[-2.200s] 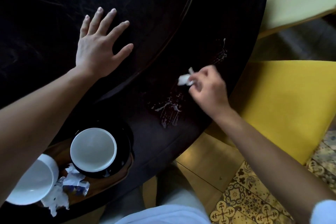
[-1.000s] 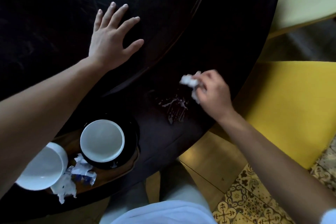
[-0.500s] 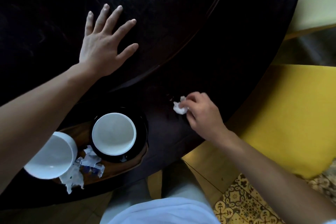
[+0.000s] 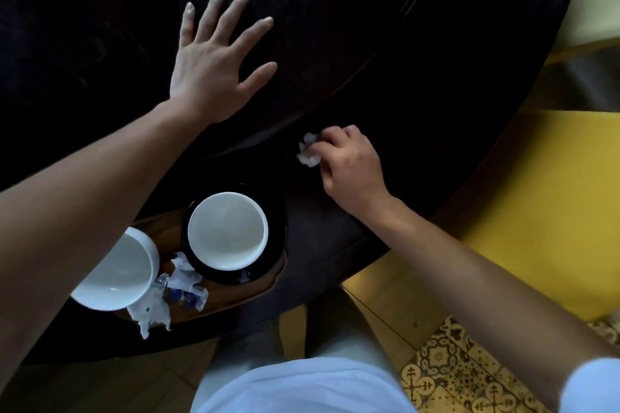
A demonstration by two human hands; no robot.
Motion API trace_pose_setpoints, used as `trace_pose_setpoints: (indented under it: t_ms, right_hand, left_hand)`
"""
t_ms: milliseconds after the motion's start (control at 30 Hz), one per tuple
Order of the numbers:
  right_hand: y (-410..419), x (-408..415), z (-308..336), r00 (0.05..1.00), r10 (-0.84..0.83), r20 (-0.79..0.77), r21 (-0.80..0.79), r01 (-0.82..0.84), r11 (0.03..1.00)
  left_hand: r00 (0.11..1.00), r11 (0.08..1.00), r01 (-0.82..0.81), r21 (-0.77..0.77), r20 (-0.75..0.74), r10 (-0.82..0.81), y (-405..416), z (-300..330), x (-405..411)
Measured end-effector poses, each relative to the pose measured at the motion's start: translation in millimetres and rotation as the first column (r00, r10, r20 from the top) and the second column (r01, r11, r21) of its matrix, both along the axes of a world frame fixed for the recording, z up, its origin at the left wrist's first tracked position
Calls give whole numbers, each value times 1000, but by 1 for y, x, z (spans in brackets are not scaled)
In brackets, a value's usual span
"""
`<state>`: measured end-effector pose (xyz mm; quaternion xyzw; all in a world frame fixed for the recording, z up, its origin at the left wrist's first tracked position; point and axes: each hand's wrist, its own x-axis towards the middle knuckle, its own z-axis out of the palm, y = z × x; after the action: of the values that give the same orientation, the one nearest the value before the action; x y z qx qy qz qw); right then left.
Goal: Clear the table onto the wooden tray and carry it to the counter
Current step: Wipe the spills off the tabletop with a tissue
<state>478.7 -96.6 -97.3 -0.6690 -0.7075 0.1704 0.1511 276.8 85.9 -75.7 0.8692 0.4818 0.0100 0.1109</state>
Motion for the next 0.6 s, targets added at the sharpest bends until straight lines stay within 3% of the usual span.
trace_pose_setpoints:
  t_ms: [133, 200, 267, 367, 467, 600]
  right_hand:
    - [-47, 19, 10, 975, 219, -29, -98, -221, 970]
    - [-57, 40, 18, 992, 118, -43, -73, -120, 990]
    - [-67, 64, 22, 993, -118, -18, -42, 117, 992]
    - [-97, 86, 21, 918, -396, 41, -100, 398, 912]
    - [-123, 63, 15, 887, -462, 4, -178, 456, 872]
    - [-120, 16, 15, 886, -448, -122, -178, 425, 888]
  left_hand:
    - [1000, 1000, -1, 0, 13, 1, 1, -1, 2]
    - [998, 1000, 5, -2, 60, -5, -1, 2, 2]
    - [992, 999, 45, 17, 117, -46, -9, 5, -2]
    - [968, 974, 221, 58, 111, -226, -33, 3, -12]
    - [959, 959, 279, 40, 32, -280, -45, -4, -18]
    - [961, 962, 269, 48, 55, -271, -42, -6, -15]
